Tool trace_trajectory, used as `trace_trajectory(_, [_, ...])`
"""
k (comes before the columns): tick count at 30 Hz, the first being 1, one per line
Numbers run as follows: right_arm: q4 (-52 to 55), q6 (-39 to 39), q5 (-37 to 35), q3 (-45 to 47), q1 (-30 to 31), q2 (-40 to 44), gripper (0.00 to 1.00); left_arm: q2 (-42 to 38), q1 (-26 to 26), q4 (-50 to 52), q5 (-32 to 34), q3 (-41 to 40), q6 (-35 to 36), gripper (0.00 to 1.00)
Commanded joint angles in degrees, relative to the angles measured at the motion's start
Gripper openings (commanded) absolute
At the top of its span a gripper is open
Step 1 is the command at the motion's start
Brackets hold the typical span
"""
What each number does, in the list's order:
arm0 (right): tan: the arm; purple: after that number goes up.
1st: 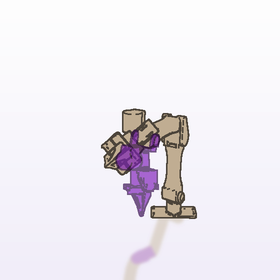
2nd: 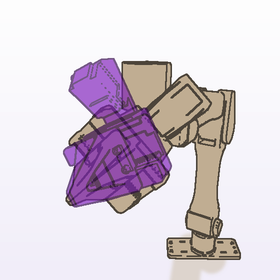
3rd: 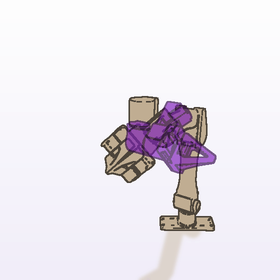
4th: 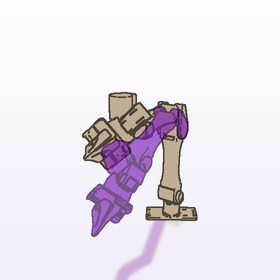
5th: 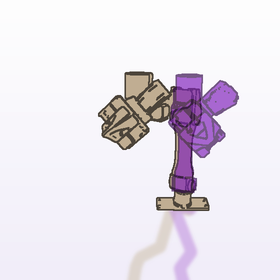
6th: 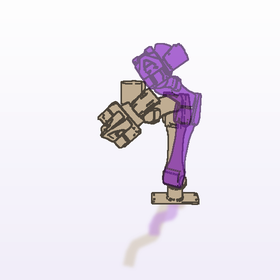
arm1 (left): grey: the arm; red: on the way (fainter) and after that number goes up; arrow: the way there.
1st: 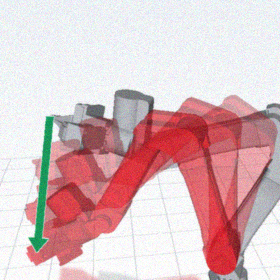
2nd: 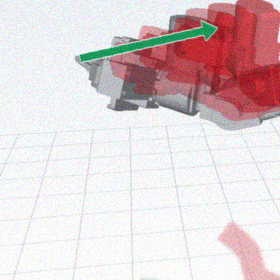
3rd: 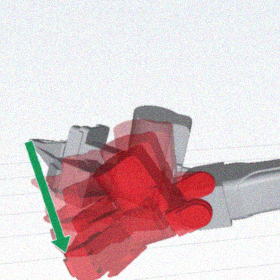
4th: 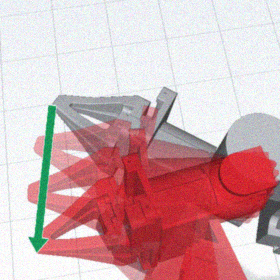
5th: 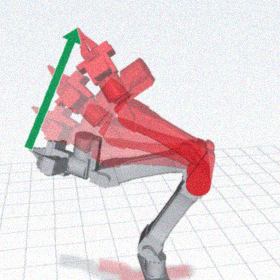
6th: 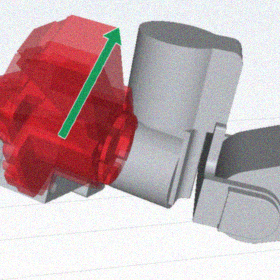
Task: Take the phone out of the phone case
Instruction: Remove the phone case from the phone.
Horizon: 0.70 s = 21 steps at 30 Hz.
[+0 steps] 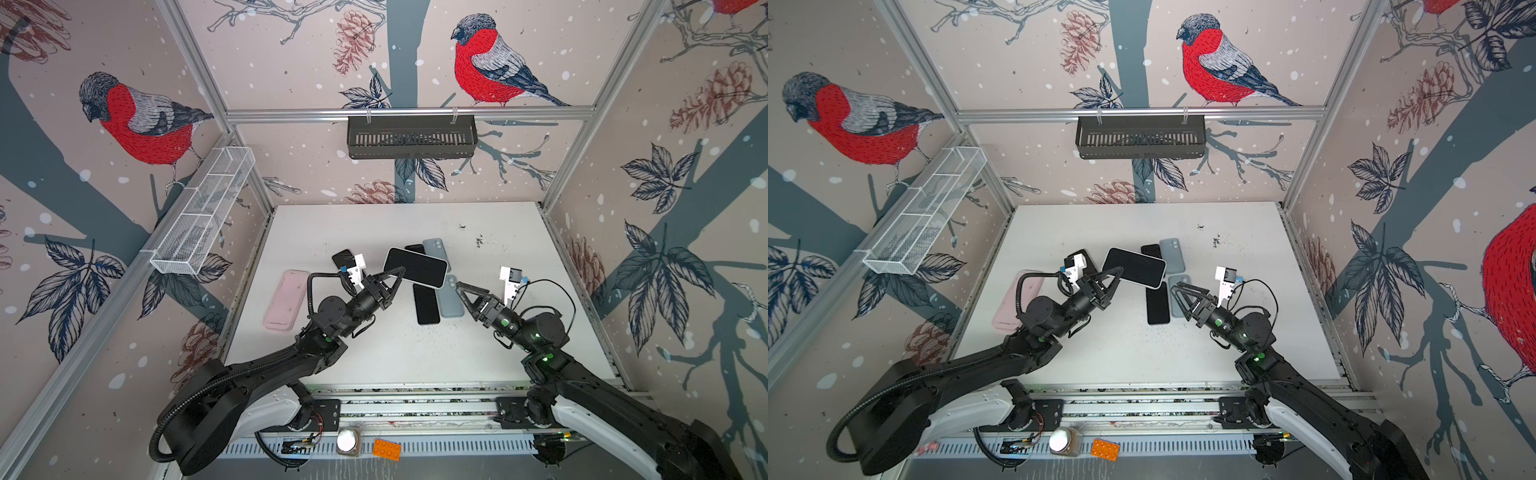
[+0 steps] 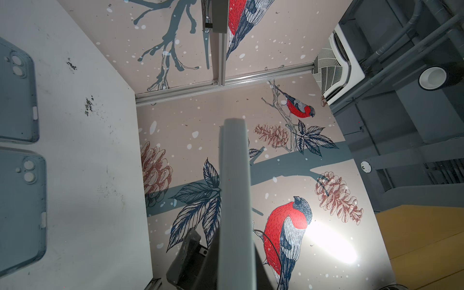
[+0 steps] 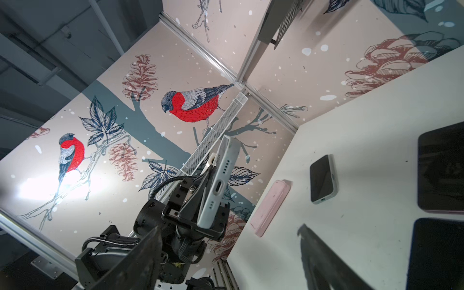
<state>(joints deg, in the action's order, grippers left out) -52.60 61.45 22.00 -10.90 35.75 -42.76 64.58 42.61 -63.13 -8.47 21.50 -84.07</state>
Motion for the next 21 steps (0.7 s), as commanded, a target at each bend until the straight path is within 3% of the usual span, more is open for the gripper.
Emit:
trace_trajectory(1, [-7.2, 0.2, 0.7, -0.3, 1.3, -1.1, 0.83, 0.5, 0.2, -9.2, 1.9, -0.8, -1.8, 0.00])
trace_trajectory(21, [-16.8, 1.3, 0.8, -1.0, 4.7, -11.4, 0.55, 3.8, 2.3, -14.6, 3.2, -3.0, -2.3, 0.00])
